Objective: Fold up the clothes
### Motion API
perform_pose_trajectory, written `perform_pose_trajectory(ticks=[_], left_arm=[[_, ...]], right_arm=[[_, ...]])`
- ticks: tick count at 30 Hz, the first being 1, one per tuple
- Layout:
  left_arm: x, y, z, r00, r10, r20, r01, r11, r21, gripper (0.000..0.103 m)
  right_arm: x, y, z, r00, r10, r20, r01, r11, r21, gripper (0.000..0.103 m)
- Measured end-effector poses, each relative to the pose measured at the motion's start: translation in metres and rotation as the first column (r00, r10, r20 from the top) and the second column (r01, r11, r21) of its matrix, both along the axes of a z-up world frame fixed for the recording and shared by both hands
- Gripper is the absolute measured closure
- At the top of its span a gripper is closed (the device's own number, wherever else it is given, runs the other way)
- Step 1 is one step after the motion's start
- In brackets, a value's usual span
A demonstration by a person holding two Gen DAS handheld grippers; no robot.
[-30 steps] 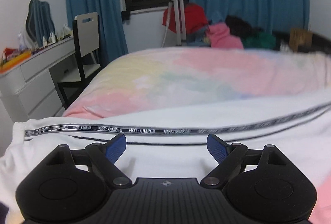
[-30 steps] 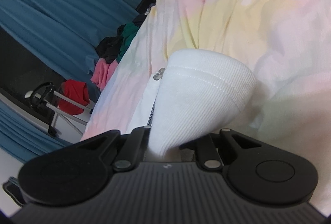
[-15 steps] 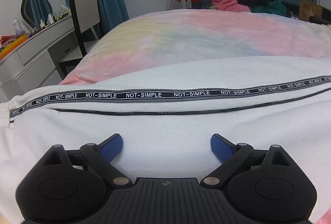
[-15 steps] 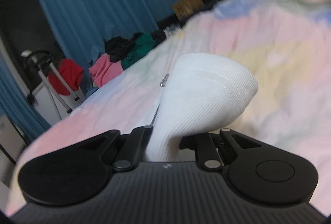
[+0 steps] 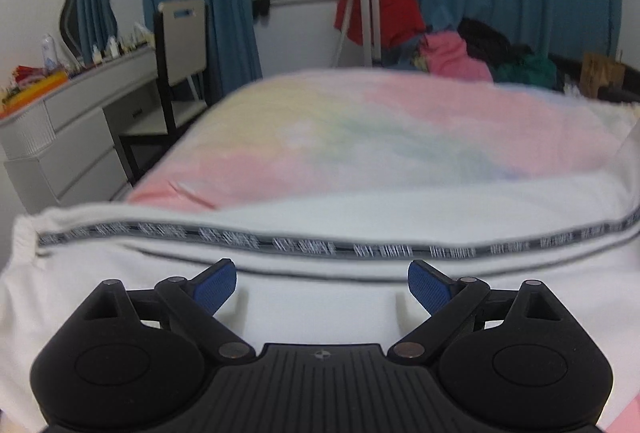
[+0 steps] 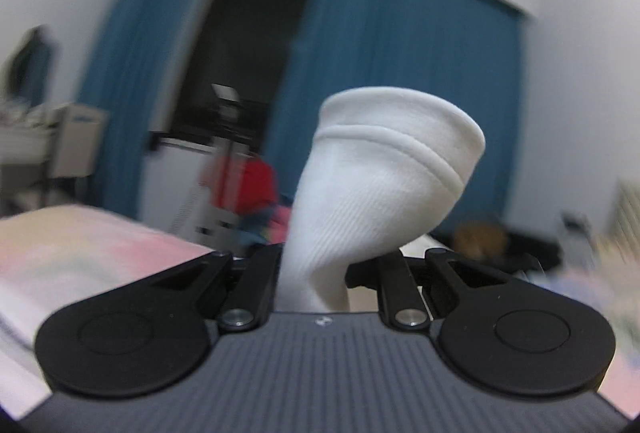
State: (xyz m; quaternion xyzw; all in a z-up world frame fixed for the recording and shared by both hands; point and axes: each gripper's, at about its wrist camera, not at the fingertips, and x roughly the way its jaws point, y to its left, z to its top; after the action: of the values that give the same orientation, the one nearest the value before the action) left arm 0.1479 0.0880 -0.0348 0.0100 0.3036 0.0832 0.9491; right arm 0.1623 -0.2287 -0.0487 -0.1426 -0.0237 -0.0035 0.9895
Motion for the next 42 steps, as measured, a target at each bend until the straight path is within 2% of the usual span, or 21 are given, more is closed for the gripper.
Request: perform_pose_trajectory(ticks=[2,4,6,8,10,14,23,27,29,30,32,33,34,35,38,41,42], left_arm=[[-0.009,0.012,0.015,0.999,0.021,0.039,-0.019,0.999,-0.050,0.009],[-0.018,0.026,0.023,0.997,0.039,0.067,-0.032,0.994,-0.100,0.009],[-0.026,0.037,0.029,0.995,0.056,0.083,-0.044,0.989,-0.141,0.009],[-0.033,0.045,0.033,0.994,0.071,0.088,-0.056,0.984,-0.169,0.009],[-0.039,0.052,0.035,0.992,0.083,0.090,-0.064,0.978,-0.196,0.009],[-0.043,0.053,0.034,0.993,0.079,0.091,-0.055,0.970,-0.238,0.009],[-0.039,0.040,0.030,0.992,0.003,0.128,0.034,0.958,-0.285,0.009],[-0.041,0.036,0.028,0.990,-0.024,0.138,0.064,0.955,-0.290,0.009],[-0.041,0.038,0.026,0.990,-0.036,0.134,0.077,0.945,-0.319,0.009],[-0.041,0.039,0.025,0.990,-0.041,0.132,0.084,0.939,-0.334,0.009],[-0.041,0.040,0.022,0.991,-0.052,0.124,0.094,0.928,-0.361,0.009],[-0.041,0.040,0.020,0.991,-0.058,0.118,0.098,0.923,-0.373,0.009],[-0.041,0.039,0.019,0.991,-0.068,0.112,0.106,0.917,-0.383,0.009],[-0.041,0.038,0.018,0.991,-0.077,0.107,0.113,0.915,-0.388,0.009],[-0.043,0.033,0.014,0.990,-0.103,0.092,0.132,0.905,-0.404,0.009],[-0.045,0.027,0.010,0.990,-0.120,0.075,0.141,0.895,-0.423,0.009],[-0.046,0.026,0.008,0.990,-0.122,0.070,0.140,0.893,-0.429,0.009]], right_arm=[[-0.014,0.038,-0.012,0.996,0.086,-0.007,-0.086,0.990,-0.114,0.088],[-0.025,0.070,-0.029,0.986,0.161,-0.050,-0.168,0.968,-0.186,0.088],[-0.034,0.101,-0.047,0.968,0.231,-0.101,-0.249,0.935,-0.253,0.088],[-0.041,0.128,-0.076,0.939,0.286,-0.192,-0.337,0.882,-0.330,0.088],[-0.046,0.148,-0.103,0.908,0.313,-0.278,-0.406,0.821,-0.401,0.088],[-0.048,0.161,-0.132,0.883,0.297,-0.363,-0.448,0.763,-0.466,0.088],[-0.050,0.169,-0.131,0.863,0.320,-0.391,-0.480,0.759,-0.439,0.087],[-0.049,0.173,-0.129,0.855,0.323,-0.406,-0.494,0.745,-0.448,0.082],[-0.045,0.174,-0.118,0.830,0.332,-0.448,-0.520,0.749,-0.410,0.068],[-0.046,0.173,-0.112,0.805,0.345,-0.482,-0.544,0.754,-0.368,0.058],[-0.050,0.166,-0.098,0.756,0.378,-0.535,-0.572,0.779,-0.256,0.047],[-0.050,0.161,-0.091,0.719,0.402,-0.567,-0.581,0.795,-0.175,0.037],[-0.049,0.155,-0.085,0.669,0.432,-0.604,-0.590,0.804,-0.079,0.025],[-0.048,0.149,-0.080,0.619,0.463,-0.635,-0.590,0.807,0.013,0.019],[-0.047,0.135,-0.065,0.537,0.513,-0.670,-0.547,0.816,0.186,0.018],[-0.044,0.123,-0.062,0.444,0.563,-0.697,-0.507,0.799,0.323,0.017],[-0.042,0.119,-0.061,0.428,0.576,-0.696,-0.488,0.796,0.359,0.018]])
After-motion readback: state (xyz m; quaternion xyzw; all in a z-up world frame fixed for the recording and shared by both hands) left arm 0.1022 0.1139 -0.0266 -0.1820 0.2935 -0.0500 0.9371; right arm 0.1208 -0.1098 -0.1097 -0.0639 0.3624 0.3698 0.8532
